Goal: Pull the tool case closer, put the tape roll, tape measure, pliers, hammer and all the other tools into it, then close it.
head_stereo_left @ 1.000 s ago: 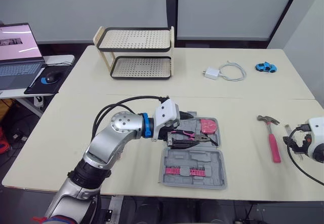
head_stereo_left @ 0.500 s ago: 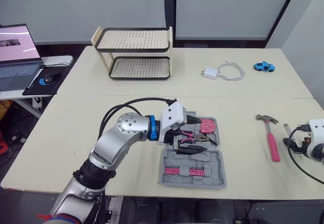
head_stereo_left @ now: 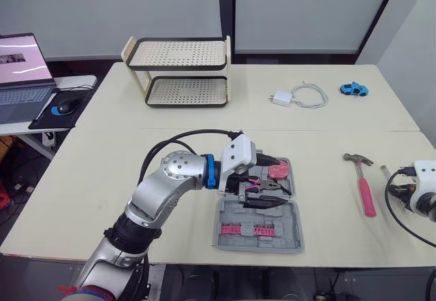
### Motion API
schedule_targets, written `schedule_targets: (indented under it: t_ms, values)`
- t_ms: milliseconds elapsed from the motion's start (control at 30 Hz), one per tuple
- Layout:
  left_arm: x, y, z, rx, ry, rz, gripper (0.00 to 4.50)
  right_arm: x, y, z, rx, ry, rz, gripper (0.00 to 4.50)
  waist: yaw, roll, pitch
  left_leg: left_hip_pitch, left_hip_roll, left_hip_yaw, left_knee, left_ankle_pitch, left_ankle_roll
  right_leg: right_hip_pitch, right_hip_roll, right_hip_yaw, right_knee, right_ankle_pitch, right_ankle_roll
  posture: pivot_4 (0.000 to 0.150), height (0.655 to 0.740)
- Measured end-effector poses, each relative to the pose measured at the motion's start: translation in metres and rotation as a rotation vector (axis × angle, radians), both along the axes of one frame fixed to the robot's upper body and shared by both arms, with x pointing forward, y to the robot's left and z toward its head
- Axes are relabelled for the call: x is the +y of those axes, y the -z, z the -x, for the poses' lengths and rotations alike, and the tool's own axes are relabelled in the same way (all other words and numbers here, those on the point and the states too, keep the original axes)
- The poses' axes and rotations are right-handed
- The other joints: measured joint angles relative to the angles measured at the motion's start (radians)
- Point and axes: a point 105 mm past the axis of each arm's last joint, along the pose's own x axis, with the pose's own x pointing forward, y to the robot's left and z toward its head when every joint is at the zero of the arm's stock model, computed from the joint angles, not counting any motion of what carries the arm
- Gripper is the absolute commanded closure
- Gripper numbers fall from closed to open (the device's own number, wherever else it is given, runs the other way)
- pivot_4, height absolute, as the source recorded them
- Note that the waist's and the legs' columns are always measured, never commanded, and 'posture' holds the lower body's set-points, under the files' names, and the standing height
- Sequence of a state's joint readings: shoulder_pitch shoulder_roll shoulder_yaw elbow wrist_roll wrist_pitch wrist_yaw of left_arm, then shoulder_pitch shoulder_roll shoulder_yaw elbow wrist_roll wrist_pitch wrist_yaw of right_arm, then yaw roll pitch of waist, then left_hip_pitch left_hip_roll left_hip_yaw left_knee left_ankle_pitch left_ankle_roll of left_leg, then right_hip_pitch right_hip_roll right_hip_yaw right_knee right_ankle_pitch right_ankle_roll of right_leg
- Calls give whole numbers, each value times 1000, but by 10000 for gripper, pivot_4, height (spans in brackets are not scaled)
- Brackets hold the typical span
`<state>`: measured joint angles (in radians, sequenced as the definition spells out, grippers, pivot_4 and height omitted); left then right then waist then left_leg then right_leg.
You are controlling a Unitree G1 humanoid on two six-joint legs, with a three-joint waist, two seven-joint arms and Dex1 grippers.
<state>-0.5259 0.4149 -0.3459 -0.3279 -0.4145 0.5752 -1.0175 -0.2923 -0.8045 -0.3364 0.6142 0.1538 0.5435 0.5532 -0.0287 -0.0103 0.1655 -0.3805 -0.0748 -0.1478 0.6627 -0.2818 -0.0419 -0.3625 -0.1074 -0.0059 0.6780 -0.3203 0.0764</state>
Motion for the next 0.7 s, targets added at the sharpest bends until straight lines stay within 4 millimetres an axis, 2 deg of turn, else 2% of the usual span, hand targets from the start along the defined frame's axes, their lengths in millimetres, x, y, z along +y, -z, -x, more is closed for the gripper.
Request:
schedule_targets:
  t_ms: [467, 567, 700]
  values:
    - [3, 1, -3, -22, -12, -3, 0, 3, -2, 2, -28, -17, -1, 43422, 0, 0, 0, 0, 0, 0, 0, 0, 0, 0, 0, 1, 0, 0, 0, 1500, 7400]
    - [4, 1, -3, -25, -16, -4, 0, 2, -8, 7, -44, -11, 14, 43422, 0, 0, 0, 0, 0, 0, 0, 0, 0, 0, 0, 1, 0, 0, 0, 1500, 7400]
    - [11, 9, -4, -16, -37, -31, 0, 15, -27, 22, -58, -75, 68, 43423, 2, 1, -1, -1, 1, -1, 0, 0, 0, -1, 0, 0, 0, 0, 0, 1500, 7400]
